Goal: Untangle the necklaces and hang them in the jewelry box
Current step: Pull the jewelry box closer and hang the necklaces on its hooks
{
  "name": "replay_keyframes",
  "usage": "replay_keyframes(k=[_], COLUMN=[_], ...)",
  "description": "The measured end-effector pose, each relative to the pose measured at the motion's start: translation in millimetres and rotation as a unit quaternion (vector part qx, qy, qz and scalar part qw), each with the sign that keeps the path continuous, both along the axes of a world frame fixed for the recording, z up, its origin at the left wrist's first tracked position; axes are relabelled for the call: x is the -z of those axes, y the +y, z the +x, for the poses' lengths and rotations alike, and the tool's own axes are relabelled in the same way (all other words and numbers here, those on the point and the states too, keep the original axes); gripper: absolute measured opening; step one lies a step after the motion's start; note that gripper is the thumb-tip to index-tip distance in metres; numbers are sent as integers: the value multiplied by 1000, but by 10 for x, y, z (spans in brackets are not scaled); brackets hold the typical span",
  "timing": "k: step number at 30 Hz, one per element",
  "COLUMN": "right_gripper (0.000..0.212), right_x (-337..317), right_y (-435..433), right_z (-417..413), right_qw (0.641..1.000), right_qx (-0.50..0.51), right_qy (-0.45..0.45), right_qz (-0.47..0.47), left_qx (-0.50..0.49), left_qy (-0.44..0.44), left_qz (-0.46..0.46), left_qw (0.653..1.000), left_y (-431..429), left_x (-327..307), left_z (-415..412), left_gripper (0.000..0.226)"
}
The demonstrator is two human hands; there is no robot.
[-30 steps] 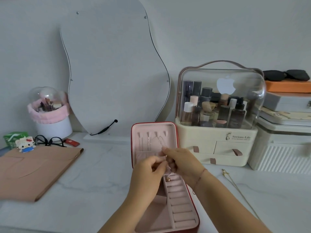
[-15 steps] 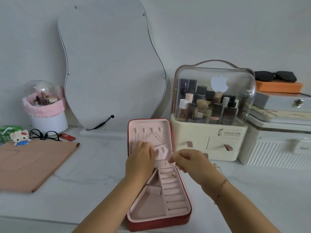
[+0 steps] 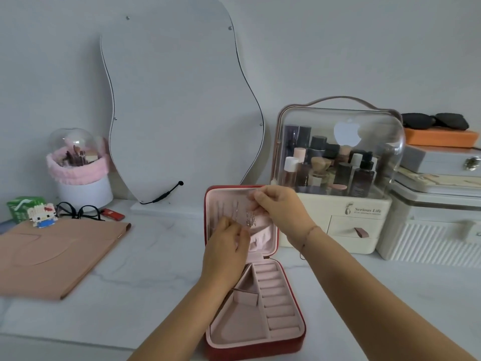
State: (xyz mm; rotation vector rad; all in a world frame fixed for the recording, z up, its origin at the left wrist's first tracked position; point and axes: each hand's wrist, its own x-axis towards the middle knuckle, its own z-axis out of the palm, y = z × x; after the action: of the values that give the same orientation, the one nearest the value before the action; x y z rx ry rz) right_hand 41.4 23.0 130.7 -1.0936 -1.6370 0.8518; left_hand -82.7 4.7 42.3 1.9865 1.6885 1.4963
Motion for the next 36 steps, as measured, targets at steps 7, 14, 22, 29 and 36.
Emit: replay_keyframes(k=[7, 14, 22, 29, 36], right_gripper=[22, 11, 15, 40, 27], right_x=[249, 495, 921, 999, 949], right_y=[18, -199, -147, -17, -3], right_z=[51, 830, 1800, 1694, 1571], right_qw=[994, 991, 914, 863, 803], right_qx=[14, 110, 268, 284, 288], right_qy=[-110, -56, -261, -396, -497], right_qz=[-3, -48, -155, -133, -159], left_qx=[-2, 20, 54, 54, 47], left_qy=[-4, -9, -10, -5, 19], left_qz=[-5, -21, 2, -8, -17], left_qw=[1000, 1000, 998, 998, 999], left_y=[57, 73, 104, 65, 79], left_x=[34, 55, 73, 60, 79], left_z=[-8, -5, -10, -21, -25], left_gripper=[27, 25, 40, 66, 45])
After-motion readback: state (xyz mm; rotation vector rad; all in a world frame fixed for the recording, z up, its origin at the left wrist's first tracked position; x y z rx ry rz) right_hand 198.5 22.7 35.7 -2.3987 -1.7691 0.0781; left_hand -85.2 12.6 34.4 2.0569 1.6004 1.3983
